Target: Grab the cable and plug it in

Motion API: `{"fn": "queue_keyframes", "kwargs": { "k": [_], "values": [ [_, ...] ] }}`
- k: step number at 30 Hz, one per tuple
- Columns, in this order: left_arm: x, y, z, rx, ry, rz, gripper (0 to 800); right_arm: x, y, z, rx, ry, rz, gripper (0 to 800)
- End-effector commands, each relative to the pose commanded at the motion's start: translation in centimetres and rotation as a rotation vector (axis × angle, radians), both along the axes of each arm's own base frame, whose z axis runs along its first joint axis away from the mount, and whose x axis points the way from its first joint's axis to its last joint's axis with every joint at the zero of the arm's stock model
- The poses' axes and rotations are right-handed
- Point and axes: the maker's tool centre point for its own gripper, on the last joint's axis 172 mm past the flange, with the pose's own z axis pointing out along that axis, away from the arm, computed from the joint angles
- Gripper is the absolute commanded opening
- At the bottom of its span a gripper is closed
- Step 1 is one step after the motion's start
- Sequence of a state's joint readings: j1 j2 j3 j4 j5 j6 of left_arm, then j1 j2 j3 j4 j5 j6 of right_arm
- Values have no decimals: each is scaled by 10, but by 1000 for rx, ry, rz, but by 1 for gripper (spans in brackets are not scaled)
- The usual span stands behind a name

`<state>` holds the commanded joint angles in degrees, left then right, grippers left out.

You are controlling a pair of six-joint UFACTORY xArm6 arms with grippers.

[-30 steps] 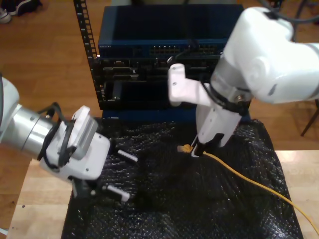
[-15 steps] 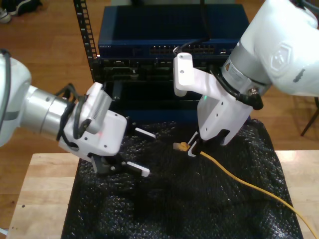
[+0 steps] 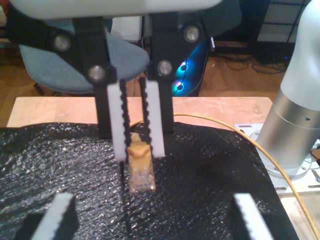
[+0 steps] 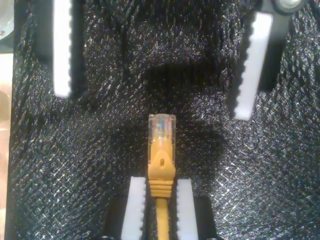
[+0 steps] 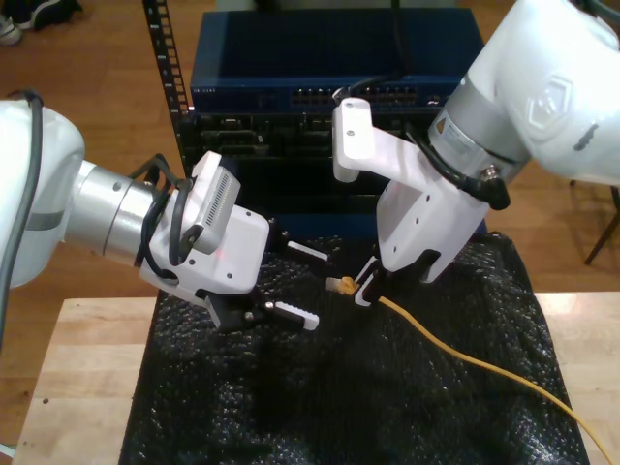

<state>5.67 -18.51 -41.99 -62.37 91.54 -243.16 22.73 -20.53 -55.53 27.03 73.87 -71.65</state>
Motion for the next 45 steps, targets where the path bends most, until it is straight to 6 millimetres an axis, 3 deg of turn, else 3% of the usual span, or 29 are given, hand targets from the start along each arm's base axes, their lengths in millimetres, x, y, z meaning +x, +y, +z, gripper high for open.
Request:
{"fn": "queue_keyframes", "kwargs": {
  "k": [7, 14, 37, 45],
  "values": [
    [-1, 0, 0, 0, 6, 1, 590, 2, 6, 8, 32, 0, -8, 6],
    [0, -3, 5, -23, 8, 6, 556, 2, 7, 7, 34, 2, -8, 6],
    [0, -7, 12, -49, 104, 47, 526, 3, 8, 5, 30, 2, -12, 6],
    [2, -7, 11, -47, 97, 53, 351, 3, 8, 5, 30, 2, -12, 6]
  ]
}}
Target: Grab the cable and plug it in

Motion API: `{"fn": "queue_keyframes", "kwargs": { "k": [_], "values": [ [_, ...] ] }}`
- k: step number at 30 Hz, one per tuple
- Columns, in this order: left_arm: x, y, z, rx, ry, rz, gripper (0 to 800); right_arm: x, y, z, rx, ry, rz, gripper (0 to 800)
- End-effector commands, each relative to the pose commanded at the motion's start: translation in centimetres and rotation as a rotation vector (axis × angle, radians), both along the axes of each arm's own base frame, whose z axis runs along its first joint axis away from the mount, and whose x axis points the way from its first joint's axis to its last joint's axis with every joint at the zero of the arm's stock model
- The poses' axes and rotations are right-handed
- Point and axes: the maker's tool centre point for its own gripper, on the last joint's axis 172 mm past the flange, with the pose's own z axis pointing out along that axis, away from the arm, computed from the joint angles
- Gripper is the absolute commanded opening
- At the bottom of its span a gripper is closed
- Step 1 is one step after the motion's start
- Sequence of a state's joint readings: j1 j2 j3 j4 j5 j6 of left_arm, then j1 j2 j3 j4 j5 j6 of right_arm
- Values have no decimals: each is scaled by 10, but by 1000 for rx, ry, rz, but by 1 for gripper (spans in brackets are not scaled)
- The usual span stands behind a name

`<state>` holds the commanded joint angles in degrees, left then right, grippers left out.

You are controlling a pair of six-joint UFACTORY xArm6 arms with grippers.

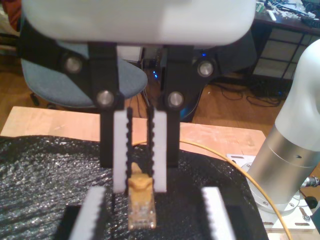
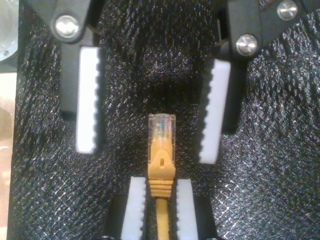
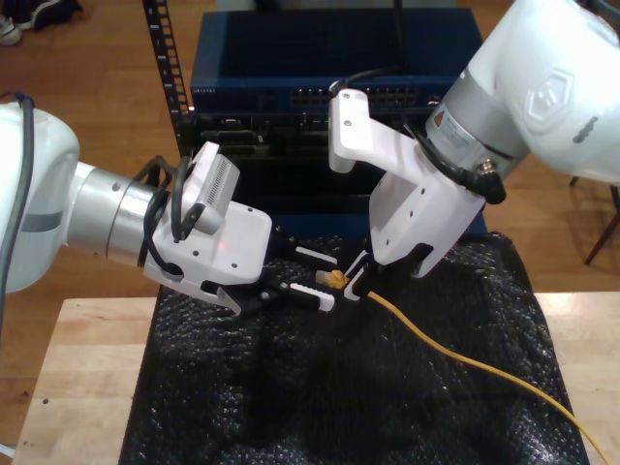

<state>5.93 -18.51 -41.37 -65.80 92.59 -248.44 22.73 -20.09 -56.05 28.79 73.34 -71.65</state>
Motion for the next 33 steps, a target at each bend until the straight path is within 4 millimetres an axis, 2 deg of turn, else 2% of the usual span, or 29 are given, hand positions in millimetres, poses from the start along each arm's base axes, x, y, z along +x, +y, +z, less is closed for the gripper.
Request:
{"fn": "queue_keyframes", "kwargs": {
  "k": [6, 15, 19, 22, 25, 29, 31, 32, 33],
  "values": [
    [1, 1, 0, 2, 2, 6, 239, 0, 0, 0, 0, 0, 0, 6],
    [1, 1, 0, 2, 2, 6, 216, 0, 0, 0, 0, 0, 0, 6],
    [1, 1, 0, 0, 5, 7, 179, 0, 0, 0, 1, 1, -2, 6],
    [0, 1, 0, -1, 7, 6, 131, 0, 0, 0, 1, 1, -2, 6],
    [0, 1, 0, -1, 6, 5, 48, 0, 1, 0, 3, 2, -2, 6],
    [0, 1, 0, -1, 3, 4, 17, 0, 1, 0, 3, 2, -2, 7],
    [0, 1, 0, -3, 4, 3, 6, -1, 0, 0, 2, 3, -2, 28],
    [0, 1, 0, -3, 4, 3, 3, -1, 0, 0, 2, 4, 0, 70],
    [0, 1, 0, -3, 4, 3, 5, -1, 0, -1, 2, 4, 2, 152]
  ]
}}
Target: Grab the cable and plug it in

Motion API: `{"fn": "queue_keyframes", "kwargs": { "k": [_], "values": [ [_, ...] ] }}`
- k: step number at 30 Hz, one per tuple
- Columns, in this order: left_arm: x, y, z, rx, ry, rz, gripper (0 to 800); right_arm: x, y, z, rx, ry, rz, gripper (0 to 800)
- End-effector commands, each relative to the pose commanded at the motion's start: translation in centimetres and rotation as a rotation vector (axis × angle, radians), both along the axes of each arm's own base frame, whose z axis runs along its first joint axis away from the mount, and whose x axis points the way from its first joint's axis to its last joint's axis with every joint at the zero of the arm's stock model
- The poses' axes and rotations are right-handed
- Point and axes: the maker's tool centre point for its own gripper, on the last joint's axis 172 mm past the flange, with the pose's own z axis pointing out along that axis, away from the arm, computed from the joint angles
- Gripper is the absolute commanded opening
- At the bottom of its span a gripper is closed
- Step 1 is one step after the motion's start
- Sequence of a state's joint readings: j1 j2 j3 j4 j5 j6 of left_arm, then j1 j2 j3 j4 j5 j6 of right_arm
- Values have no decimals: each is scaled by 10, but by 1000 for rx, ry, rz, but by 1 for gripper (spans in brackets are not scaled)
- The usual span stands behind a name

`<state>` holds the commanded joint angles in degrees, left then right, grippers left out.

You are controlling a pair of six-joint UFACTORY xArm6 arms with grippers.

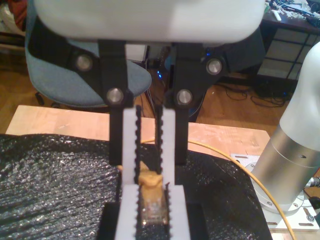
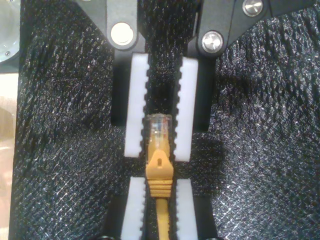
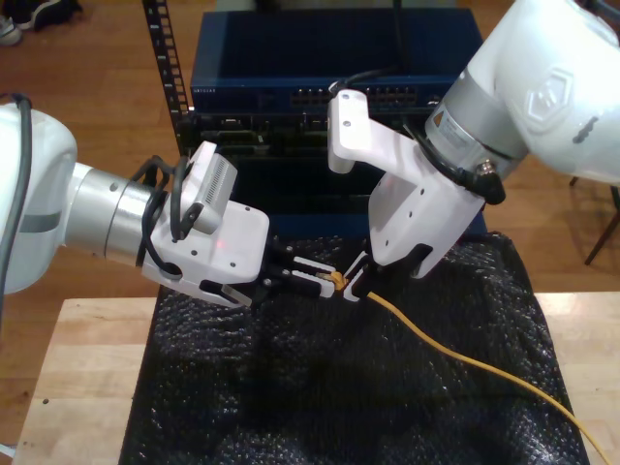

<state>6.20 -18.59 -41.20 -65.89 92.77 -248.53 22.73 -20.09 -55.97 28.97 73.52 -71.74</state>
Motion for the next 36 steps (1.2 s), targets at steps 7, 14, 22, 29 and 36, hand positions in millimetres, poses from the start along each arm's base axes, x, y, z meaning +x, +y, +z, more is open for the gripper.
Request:
{"fn": "queue_keyframes", "kwargs": {
  "k": [7, 14, 22, 29, 36],
  "values": [
    [0, 0, 2, -1, 4, -1, 3, 1, -2, 0, 5, -33, 59, 648],
    [-1, 0, 7, -14, 15, -4, 8, 13, -13, 10, 15, -69, 50, 793],
    [5, 11, 21, -155, 153, 35, 9, 11, -18, 41, 37, -180, 118, 800],
    [5, 20, 22, -186, 202, 45, 8, 20, -34, 54, 46, -241, 110, 800],
    [-1, 18, 19, -211, 284, 22, 8, 16, -36, 52, 45, -242, 109, 800]
  ]
}}
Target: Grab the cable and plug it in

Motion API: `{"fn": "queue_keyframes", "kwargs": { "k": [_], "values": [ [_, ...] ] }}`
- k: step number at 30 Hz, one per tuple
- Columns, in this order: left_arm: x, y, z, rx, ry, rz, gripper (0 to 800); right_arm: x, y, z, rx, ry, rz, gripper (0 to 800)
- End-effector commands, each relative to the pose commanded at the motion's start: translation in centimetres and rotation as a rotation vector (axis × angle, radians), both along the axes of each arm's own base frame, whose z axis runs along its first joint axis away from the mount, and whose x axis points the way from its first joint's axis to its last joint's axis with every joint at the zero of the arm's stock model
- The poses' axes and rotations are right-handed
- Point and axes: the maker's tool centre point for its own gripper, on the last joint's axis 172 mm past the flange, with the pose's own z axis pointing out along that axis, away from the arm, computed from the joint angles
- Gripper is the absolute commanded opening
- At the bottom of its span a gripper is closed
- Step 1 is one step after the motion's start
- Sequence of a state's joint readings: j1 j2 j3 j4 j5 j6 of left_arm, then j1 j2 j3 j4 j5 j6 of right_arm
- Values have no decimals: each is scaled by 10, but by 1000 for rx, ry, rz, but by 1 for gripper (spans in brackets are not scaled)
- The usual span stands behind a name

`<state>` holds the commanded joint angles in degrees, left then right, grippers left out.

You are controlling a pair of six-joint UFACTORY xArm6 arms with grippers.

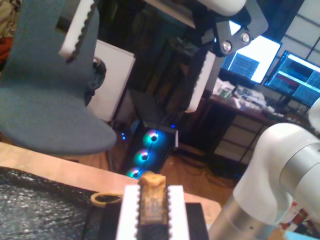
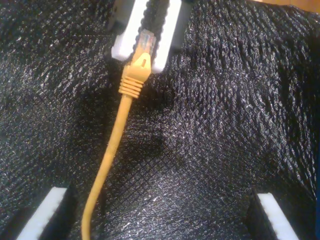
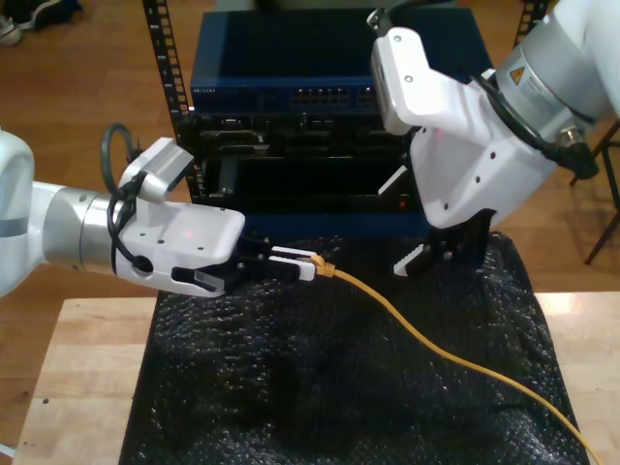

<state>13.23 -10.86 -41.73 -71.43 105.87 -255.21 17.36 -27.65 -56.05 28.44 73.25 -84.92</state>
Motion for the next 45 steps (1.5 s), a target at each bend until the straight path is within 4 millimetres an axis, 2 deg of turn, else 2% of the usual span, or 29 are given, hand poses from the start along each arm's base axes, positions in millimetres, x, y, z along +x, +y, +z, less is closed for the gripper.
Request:
{"fn": "queue_keyframes", "kwargs": {
  "k": [9, 17, 22, 27, 33, 40, 45],
  "values": [
    [-4, -2, -2, -33, 85, -18, 8, -14, 0, 34, 28, -106, 44, 799],
    [-9, -5, 16, -148, 144, -57, 8, -20, -1, 49, 48, -205, 63, 798],
    [-9, -4, 15, -189, 186, -65, 7, -25, 9, 57, 61, -288, 123, 798],
    [-6, -3, 28, -259, 221, -70, 7, -39, 34, 62, 79, -314, 196, 799],
    [-8, 5, 31, -303, 247, -77, 7, -43, 56, 70, 106, -377, 228, 800],
    [-6, 18, 37, -390, 293, -89, 7, -29, 53, 72, 131, -460, 172, 800],
    [-4, 20, 43, -423, 310, -89, 8, -38, 63, 72, 133, -479, 230, 799]
  ]
}}
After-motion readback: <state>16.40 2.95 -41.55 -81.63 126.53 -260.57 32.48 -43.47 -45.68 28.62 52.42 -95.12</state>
